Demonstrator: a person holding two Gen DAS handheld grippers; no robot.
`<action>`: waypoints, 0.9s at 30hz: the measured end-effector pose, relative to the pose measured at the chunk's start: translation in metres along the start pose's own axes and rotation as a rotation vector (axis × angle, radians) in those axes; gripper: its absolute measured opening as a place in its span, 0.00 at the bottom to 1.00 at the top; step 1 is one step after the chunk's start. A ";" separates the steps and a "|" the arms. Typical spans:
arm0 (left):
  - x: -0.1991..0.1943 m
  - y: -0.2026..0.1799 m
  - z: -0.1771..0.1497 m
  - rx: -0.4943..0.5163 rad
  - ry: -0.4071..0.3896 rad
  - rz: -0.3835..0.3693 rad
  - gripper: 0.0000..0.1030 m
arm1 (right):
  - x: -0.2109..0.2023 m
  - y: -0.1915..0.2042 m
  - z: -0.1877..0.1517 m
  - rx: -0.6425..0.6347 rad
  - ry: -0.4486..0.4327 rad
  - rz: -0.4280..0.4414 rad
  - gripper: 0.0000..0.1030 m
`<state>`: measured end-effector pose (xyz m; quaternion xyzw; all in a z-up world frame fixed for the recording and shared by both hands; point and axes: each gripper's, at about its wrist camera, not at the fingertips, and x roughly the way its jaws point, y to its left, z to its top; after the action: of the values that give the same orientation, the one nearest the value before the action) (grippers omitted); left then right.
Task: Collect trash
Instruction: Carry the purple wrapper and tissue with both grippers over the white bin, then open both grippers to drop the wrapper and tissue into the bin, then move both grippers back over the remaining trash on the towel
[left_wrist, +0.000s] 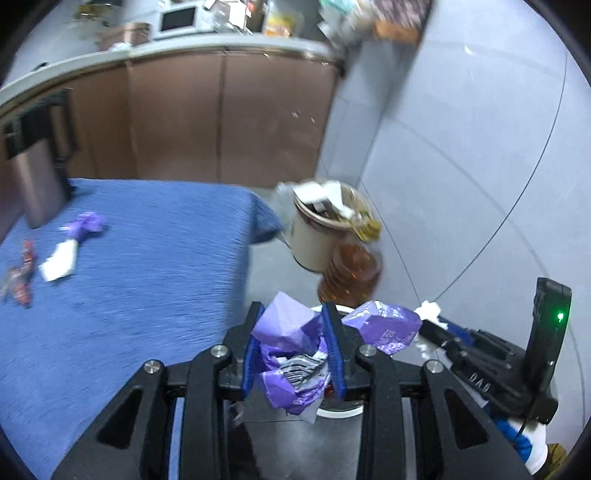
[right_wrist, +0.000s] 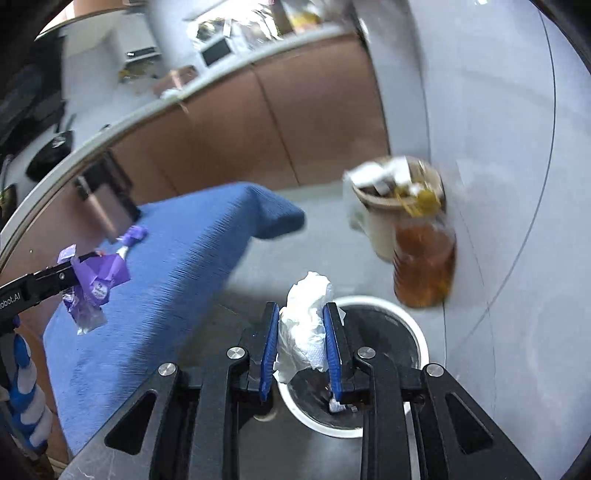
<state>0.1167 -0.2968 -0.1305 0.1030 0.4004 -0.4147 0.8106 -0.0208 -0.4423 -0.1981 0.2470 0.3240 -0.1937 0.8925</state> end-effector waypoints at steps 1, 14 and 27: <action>0.015 -0.007 0.001 0.009 0.019 -0.010 0.31 | 0.008 -0.007 -0.002 0.012 0.017 -0.006 0.24; 0.099 -0.040 -0.003 0.007 0.149 -0.129 0.64 | 0.074 -0.061 -0.024 0.121 0.167 -0.067 0.40; 0.039 -0.014 0.002 -0.017 0.025 -0.038 0.64 | 0.057 -0.041 -0.011 0.087 0.116 -0.046 0.43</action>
<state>0.1204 -0.3292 -0.1555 0.0935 0.4160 -0.4253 0.7983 -0.0065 -0.4796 -0.2571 0.2888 0.3719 -0.2135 0.8560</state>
